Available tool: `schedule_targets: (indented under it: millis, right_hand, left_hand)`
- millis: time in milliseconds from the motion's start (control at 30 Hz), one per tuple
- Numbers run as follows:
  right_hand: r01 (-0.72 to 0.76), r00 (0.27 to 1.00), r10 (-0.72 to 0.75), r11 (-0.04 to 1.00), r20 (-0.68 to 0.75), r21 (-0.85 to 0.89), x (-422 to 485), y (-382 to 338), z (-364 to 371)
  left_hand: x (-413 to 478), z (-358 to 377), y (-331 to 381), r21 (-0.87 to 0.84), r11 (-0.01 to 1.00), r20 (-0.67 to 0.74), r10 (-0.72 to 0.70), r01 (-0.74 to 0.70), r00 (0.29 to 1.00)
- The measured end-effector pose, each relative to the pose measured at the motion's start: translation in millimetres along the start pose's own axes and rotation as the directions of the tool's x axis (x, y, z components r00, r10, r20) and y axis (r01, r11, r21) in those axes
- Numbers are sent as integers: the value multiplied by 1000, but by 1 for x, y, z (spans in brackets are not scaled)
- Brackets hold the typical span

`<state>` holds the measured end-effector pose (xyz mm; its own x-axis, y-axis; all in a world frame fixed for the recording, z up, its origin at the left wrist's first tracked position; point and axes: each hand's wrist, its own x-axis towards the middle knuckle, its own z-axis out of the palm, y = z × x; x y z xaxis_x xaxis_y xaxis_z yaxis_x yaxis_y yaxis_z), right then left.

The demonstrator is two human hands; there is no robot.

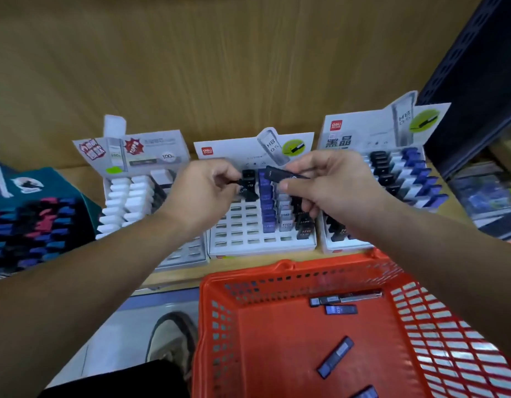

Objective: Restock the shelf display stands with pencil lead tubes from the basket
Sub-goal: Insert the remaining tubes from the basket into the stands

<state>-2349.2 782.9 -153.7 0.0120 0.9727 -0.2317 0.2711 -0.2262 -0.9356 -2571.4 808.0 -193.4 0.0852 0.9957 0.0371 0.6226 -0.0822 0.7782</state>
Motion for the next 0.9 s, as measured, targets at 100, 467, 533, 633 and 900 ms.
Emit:
schedule_targets:
  millis: [100,467,533,633,900]
  right_hand:
    - [-13,1000,13,999,-5,32,2,2,-1]
    - [107,994,-108,994,-35,-19,4,-4,-2]
    - [168,985,-171,977,-12,-133,12,-6,9]
    - [240,971,-226,923,80,-300,22,-9,34]
    - [368,928,-319,706,191,-605,26,1,55]
  left_hand:
    - [-1,-5,1,108,986,43,121,-125,992]
    - [5,12,0,199,948,80,238,-250,968]
    - [-2,7,-4,202,959,42,192,-197,980]
    - [-18,-4,-12,234,944,12,236,-232,972]
    - [-37,-4,-20,239,950,40,200,-203,979]
